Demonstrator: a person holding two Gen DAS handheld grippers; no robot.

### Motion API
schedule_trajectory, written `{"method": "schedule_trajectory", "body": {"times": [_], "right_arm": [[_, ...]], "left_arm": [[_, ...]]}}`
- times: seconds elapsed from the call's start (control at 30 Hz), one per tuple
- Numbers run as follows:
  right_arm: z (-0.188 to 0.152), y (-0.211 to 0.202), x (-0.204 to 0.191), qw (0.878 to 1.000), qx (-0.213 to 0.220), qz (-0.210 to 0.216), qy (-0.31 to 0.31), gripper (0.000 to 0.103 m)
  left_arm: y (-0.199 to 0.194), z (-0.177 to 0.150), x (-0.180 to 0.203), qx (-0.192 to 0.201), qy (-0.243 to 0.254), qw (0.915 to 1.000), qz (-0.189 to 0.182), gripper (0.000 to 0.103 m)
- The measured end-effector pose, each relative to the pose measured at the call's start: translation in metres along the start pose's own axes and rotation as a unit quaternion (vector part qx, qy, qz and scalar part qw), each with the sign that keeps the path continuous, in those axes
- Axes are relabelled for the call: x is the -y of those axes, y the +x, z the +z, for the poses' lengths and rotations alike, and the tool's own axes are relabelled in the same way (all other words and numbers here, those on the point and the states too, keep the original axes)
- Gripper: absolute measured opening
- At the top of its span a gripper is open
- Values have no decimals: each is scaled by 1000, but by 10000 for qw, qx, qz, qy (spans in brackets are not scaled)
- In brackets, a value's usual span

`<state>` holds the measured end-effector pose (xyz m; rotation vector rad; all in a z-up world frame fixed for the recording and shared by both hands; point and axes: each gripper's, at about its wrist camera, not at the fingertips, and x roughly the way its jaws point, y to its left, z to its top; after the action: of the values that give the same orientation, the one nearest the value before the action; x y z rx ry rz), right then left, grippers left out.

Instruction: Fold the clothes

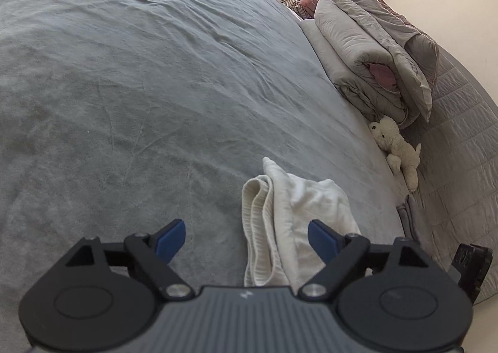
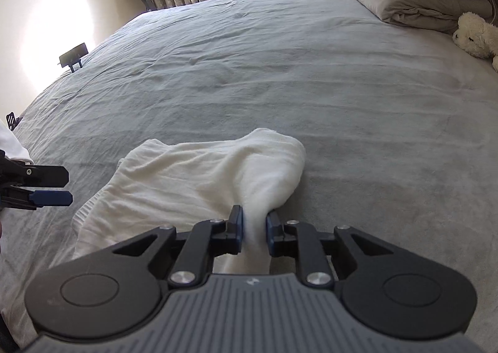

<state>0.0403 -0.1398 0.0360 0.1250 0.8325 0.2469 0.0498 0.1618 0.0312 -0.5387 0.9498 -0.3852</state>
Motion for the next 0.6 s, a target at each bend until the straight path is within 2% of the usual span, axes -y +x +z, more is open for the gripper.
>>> {"method": "schedule_trajectory", "body": {"times": [0.1,0.17,0.2,0.23,0.37,0.5,0.6], "right_arm": [[3,-5,-7,9996,69,-135,-232,30],[6,-14,-14,9978,304,-278,-525,43],[4,-18,-19,9959,437,-358,-707,54],[3,-23,-23,9934,570,-438,-889,58],[-7,-33,-44,9808,947,-527,-1623,58],[-22,-30,-71,9759,861,97,-2002,58],[-33,-27,-93,9678,860,472,-2320,58]], "left_arm": [[12,-4,9,-69,55,9999,56,87],[17,-4,13,-84,1,10000,18,87],[19,-5,14,-84,-33,10000,-15,87],[21,-5,15,-84,-67,9999,-46,87],[28,-7,20,-95,-62,9999,-99,87],[33,-8,22,-83,-31,9999,-114,85],[34,-7,21,-94,-59,9999,-78,83]]}}
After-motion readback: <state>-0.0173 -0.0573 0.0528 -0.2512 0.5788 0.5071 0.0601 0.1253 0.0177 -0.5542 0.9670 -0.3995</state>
